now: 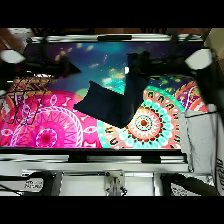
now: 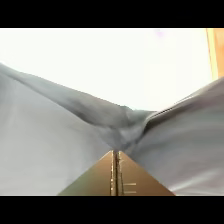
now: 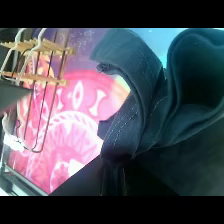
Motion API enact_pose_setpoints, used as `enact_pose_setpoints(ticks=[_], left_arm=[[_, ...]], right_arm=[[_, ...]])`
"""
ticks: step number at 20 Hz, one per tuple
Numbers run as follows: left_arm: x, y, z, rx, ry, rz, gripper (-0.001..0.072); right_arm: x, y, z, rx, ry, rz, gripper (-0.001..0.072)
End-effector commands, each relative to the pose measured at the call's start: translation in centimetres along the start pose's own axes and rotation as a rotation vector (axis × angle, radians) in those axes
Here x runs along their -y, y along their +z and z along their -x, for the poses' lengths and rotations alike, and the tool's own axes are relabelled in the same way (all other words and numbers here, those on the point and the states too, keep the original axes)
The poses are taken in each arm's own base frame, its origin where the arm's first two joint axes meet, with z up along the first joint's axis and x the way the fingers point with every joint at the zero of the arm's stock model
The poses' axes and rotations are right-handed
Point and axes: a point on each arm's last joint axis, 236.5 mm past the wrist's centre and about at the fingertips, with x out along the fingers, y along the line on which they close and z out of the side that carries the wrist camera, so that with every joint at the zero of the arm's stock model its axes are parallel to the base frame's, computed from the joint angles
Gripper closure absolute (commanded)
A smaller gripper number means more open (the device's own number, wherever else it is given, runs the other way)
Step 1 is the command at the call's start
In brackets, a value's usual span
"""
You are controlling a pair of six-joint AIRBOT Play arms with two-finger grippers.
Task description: Fold the shirts.
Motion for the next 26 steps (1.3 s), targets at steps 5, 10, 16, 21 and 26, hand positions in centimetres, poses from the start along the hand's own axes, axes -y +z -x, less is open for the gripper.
enact_pose_setpoints(ticks=[5,10,16,21,26], left_arm=[[0.5,1.4,18.5,0.235,0.171,-0.092,0.0674],[1.6,1.2,19.1,0.247,0.173,-0.114,0.0674],[1.6,1.2,18.9,0.243,0.172,-0.128,0.0674],[1.3,0.9,18.7,0.233,0.174,-0.142,0.0674],[0.6,0.4,18.1,0.214,0.174,-0.140,0.0674]], right_arm=[[-1.2,-6.8,-18.5,-0.005,0.051,-0.120,0.0639],[-0.2,-7.1,-20.5,0.015,0.063,-0.203,0.0141],[8.7,-4.0,-10.0,-0.131,-0.188,-0.008,0.0141],[22.1,-12.9,2.0,-0.602,-0.568,-0.173,0.0139],[19.0,-16.4,-5.0,-0.493,-0.283,-0.331,0.0054]])
